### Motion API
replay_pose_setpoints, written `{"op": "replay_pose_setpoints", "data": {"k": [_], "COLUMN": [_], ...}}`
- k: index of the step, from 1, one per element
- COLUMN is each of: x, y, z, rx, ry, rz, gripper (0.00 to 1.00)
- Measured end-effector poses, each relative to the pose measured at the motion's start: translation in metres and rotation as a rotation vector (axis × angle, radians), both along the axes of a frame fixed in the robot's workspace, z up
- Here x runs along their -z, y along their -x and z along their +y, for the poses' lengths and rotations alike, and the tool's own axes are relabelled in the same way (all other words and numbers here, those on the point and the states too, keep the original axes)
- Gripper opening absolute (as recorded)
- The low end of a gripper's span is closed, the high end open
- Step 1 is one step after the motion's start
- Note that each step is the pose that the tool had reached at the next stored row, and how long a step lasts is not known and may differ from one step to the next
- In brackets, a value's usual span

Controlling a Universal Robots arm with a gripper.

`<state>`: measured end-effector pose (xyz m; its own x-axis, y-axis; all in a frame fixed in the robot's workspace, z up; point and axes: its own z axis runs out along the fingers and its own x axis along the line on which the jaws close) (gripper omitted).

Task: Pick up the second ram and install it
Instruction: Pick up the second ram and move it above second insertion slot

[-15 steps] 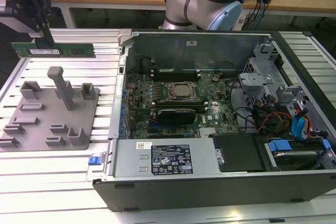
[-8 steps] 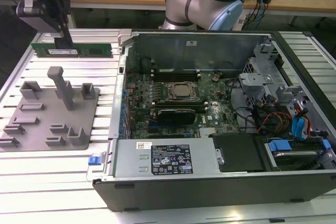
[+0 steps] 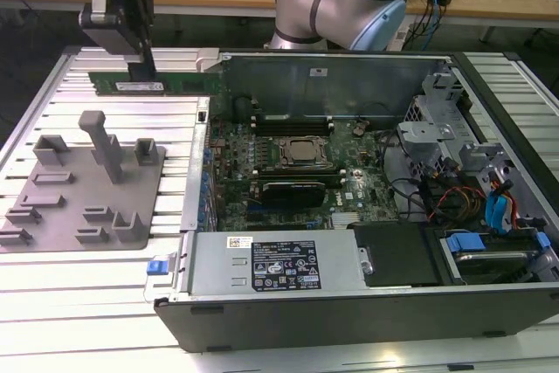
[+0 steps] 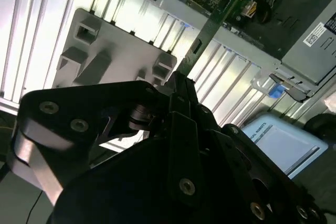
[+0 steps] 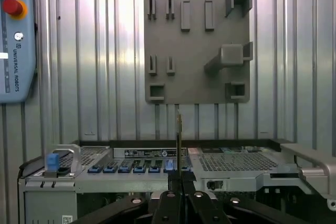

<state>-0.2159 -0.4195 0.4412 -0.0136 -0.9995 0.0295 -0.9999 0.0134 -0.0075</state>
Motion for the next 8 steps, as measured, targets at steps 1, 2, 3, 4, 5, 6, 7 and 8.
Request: {"op": "replay_pose_setpoints", "data": {"k": [1, 2, 3, 4, 5, 6, 7, 8], "x": [0.0001, 0.0002, 0.0004, 0.0006, 0.0007, 0.0009, 0.0012, 0.0016], "y": [-0.007, -0.014, -0.022, -0.032, -0.037, -0.041, -0.048, -0.056], "z": [0.0000, 0.0000, 0.0000, 0.0000, 0.0000, 0.0000, 0.0001, 0.0000], "rx": [0.000, 0.000, 0.000, 0.000, 0.000, 0.000, 0.000, 0.000], "ry": [0.0000, 0.0000, 0.0001, 0.0000, 0.0001, 0.0000, 0.0000, 0.0000], "rz": [0.0000, 0.0001, 0.0001, 0.0000, 0.0001, 0.0000, 0.0000, 0.0000], "gripper": [0.09, 0.09, 0.09, 0.09, 0.09, 0.09, 0.09, 0.09]}}
